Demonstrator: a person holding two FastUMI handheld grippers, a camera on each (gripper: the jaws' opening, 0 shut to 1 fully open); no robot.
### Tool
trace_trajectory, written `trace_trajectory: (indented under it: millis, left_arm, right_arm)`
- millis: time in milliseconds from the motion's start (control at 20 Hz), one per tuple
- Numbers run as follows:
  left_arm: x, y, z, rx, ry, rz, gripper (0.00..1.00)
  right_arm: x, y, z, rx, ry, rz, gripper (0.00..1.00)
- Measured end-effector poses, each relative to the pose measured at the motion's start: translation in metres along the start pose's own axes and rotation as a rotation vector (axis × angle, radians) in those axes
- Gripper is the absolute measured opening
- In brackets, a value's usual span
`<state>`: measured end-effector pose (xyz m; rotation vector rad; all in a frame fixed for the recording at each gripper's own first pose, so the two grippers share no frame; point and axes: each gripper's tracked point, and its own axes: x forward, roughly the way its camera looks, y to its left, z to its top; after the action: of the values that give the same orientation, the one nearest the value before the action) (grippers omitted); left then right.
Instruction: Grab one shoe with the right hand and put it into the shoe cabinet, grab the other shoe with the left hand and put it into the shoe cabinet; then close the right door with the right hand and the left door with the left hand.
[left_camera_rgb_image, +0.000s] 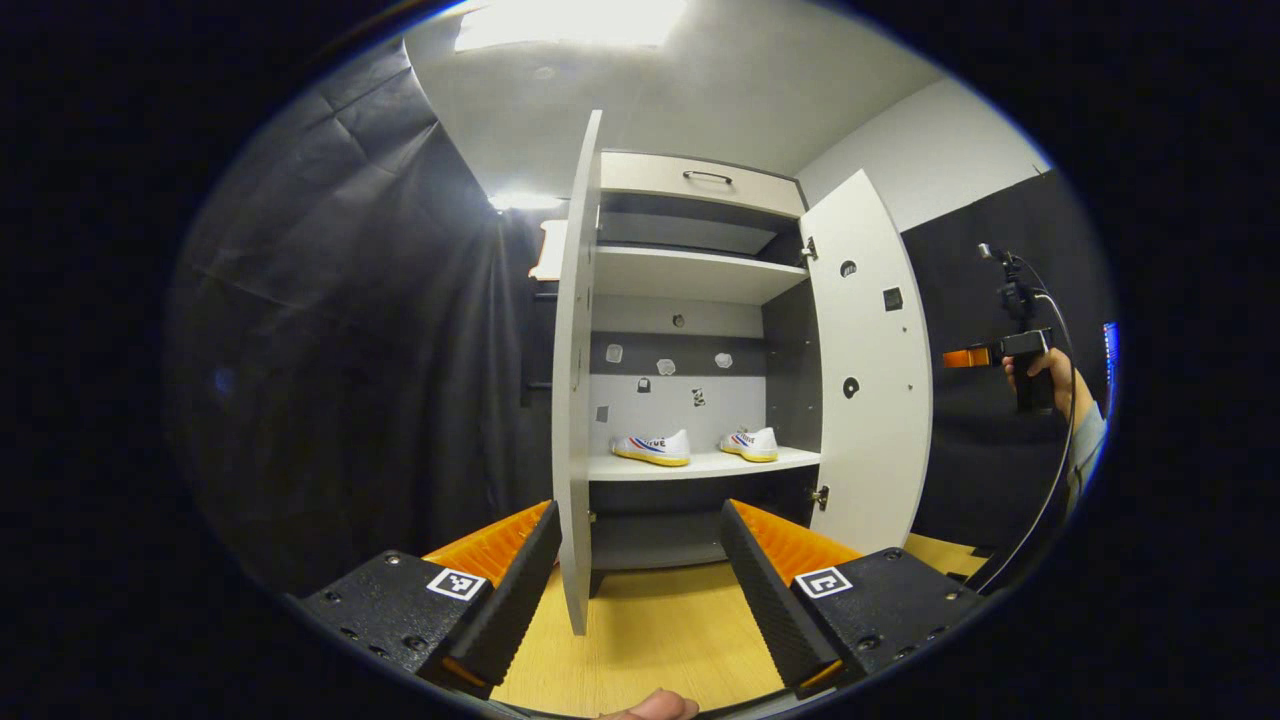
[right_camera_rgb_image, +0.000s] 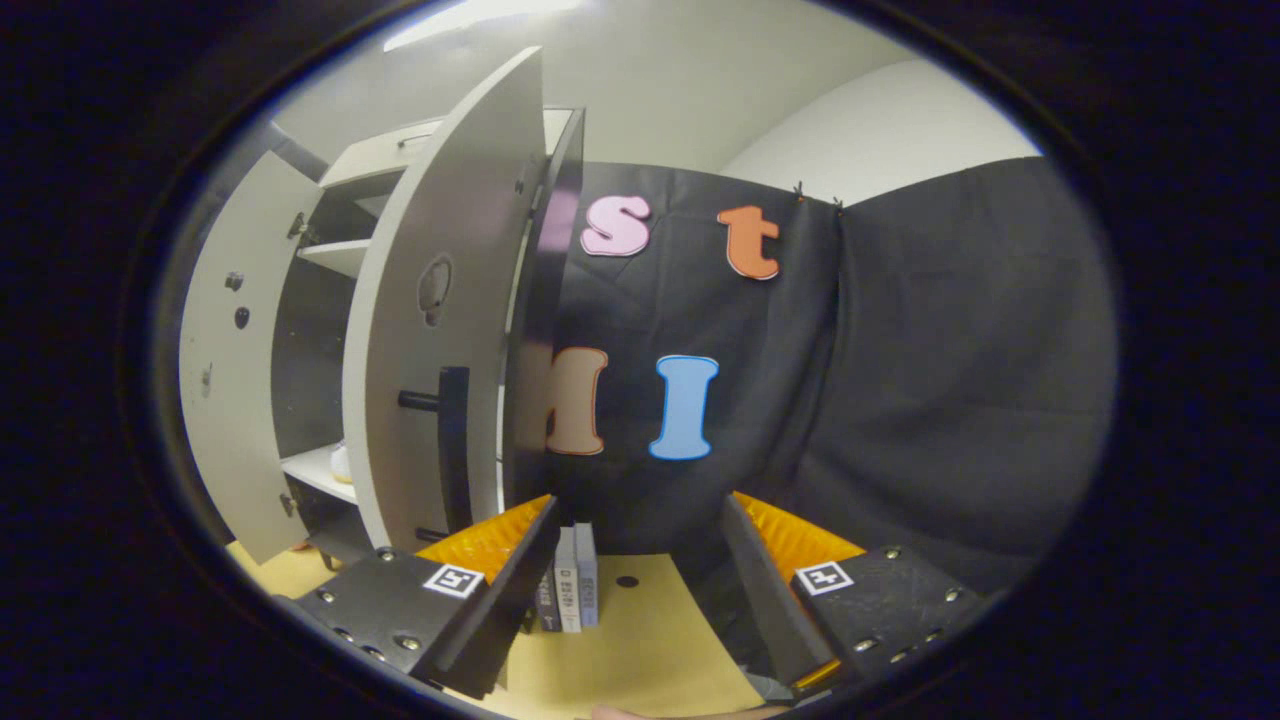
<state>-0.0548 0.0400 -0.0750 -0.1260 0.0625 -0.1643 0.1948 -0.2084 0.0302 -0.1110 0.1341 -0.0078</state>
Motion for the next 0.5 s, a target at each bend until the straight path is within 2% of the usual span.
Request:
trace_trajectory:
  millis: [150, 250, 300, 400, 450, 500]
  left_arm:
    - [0.000, 0.003, -0.005, 0.000, 0.008, -0.001, 0.97]
    - [-0.001, 0.004, -0.008, -0.001, 0.011, -0.005, 0.96]
    - [-0.001, 0.005, -0.008, -0.005, 0.010, -0.006, 0.96]
    - [-0.001, 0.008, -0.009, -0.012, 0.008, -0.001, 0.96]
    - [-0.001, 0.010, -0.010, -0.013, 0.007, 0.003, 0.97]
    - [-0.001, 0.012, -0.010, -0.013, 0.006, 0.008, 0.97]
  right_arm:
    - [0.016, 0.038, 0.000, -0.009, 0.010, 0.040, 0.98]
    - [0.020, 0.053, -0.006, -0.044, 0.021, 0.038, 0.98]
    - [0.019, 0.054, -0.006, -0.060, 0.015, 0.024, 0.98]
    - [0.019, 0.053, -0.003, -0.061, 0.009, -0.002, 0.92]
    - [0.017, 0.058, -0.006, -0.041, 0.019, -0.005, 0.94]
    - [0.017, 0.061, -0.007, -0.028, 0.025, -0.020, 0.90]
